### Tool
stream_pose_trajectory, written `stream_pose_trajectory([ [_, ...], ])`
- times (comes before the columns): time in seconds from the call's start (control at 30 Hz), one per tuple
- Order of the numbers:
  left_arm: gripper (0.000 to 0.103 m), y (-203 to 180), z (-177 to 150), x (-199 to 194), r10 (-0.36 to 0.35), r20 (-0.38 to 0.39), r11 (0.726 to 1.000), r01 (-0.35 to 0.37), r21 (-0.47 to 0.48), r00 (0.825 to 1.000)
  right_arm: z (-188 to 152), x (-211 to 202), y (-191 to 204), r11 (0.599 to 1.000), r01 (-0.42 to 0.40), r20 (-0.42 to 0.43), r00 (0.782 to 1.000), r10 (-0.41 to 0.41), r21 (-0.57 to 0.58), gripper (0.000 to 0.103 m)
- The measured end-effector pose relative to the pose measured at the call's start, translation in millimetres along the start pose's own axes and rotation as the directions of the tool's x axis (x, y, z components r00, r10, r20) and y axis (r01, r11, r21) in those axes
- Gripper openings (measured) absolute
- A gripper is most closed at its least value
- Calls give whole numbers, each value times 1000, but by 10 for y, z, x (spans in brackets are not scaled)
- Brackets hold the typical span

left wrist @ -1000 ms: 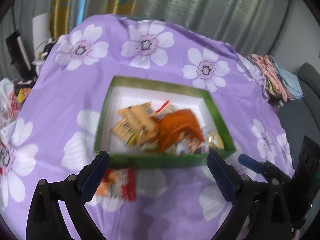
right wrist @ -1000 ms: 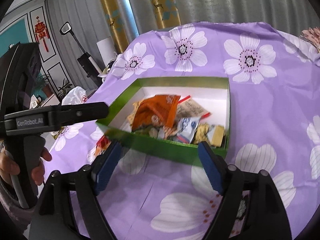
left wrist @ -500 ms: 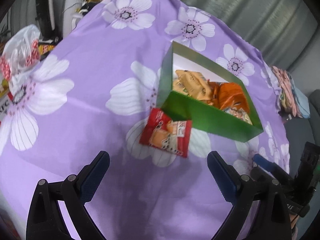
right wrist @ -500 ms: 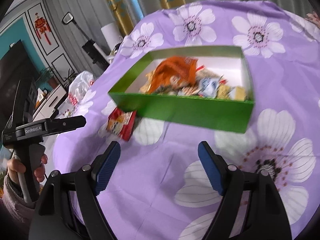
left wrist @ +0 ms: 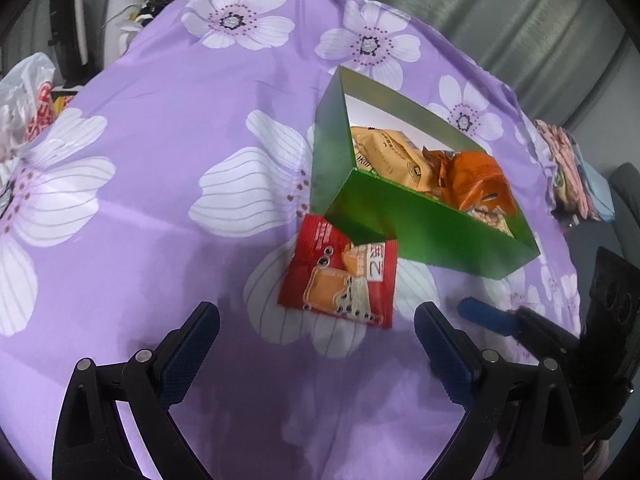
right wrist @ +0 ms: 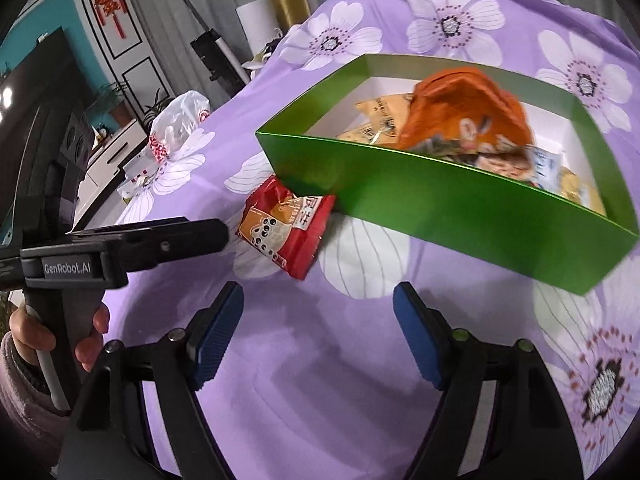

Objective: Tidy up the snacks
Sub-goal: 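Withdraw the right gripper and move it to the red packet, then grasp the red snack packet with the right gripper, then carry the red packet into the green box and open the right gripper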

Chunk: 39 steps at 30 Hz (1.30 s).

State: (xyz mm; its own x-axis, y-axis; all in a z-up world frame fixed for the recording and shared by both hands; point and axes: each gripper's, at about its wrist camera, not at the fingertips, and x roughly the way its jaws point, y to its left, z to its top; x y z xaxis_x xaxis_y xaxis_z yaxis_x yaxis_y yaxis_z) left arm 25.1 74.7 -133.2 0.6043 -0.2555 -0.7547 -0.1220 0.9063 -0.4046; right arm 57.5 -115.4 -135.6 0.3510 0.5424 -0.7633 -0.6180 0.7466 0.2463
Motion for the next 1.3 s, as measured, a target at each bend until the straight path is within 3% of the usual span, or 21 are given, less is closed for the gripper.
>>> stream_pose_trajectory([
  [0.37,95,30,165,250,-29,-23,999,29,-13,999,185,300,108,998,-25,-33,999,23,-55,59],
  [0.6,64,20,184,301,-40,-38,999,40,1,998,268,458,164,996,-22,-56,998,17,-85,43],
  [0.77,55,15,176,324,-36,-41,999,35,-10,999,281,480,171,995,-12,-57,998,7,-98,32],
  [0.83,44,43,168,323,-29,-38,999,28,-29,999,283,484,141,996,-23,-59,998,18,-91,31],
  [0.9,39,57,161,328,-14,-39,999,13,-32,999,286,501,116,997,-36,-57,998,32,-75,25],
  [1.03,38,41,140,297,-13,-34,999,12,-35,999,285,444,146,996,-39,-22,999,38,-85,12],
  [1.3,38,-7,84,179,-19,-20,1000,19,-25,1000,253,316,170,996,-44,12,999,45,-77,9],
])
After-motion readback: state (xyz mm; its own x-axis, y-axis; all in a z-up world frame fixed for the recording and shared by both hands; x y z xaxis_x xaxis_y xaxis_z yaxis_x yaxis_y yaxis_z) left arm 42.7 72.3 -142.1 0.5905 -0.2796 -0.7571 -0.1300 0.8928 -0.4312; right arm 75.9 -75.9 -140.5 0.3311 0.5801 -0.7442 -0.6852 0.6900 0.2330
